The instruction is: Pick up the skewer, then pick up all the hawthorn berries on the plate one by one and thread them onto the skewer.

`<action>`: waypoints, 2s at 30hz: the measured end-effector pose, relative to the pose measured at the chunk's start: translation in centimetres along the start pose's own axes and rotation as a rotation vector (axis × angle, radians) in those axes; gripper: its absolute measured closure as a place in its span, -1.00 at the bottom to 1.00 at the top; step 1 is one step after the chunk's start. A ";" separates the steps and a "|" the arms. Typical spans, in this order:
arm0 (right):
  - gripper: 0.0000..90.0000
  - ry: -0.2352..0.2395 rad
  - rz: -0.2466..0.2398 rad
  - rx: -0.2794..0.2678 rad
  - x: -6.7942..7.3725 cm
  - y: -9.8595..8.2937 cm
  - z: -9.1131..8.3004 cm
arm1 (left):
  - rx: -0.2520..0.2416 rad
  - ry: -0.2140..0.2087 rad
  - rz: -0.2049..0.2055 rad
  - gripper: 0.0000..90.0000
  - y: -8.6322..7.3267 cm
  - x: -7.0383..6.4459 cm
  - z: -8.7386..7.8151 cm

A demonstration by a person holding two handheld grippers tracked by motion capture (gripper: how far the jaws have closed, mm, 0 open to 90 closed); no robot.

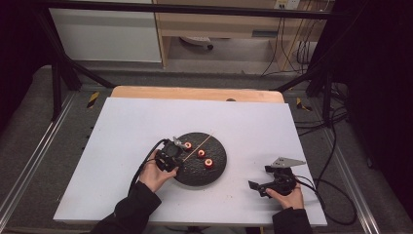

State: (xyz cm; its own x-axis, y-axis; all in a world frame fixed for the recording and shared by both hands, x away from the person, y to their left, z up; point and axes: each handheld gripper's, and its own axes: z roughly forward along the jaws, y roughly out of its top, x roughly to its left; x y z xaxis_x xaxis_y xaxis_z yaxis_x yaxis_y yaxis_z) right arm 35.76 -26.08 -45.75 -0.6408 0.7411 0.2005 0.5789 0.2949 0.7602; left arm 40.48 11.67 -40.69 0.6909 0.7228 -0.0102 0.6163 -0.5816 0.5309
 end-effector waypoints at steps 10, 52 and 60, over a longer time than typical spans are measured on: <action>-0.97 -0.004 0.010 0.003 0.0 0.0 -0.1 | -0.121 -0.039 -0.013 0.96 -2.1 0.6 -1.7; -0.99 -0.044 -0.025 0.047 3.2 4.7 2.0 | -0.367 -0.062 -0.043 0.96 -11.0 2.4 -4.8; -0.99 -0.044 -0.046 0.074 4.1 6.1 2.8 | -0.370 -0.070 -0.042 0.96 -11.3 2.5 -4.7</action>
State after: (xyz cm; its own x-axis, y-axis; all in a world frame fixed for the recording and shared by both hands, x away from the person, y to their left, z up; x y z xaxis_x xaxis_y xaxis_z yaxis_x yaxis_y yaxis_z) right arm 38.10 -19.56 -41.99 -0.6456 0.7512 0.1378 0.5864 0.3719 0.7196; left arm 33.46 21.79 -42.74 0.7000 0.7085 -0.0897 0.4752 -0.3684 0.7990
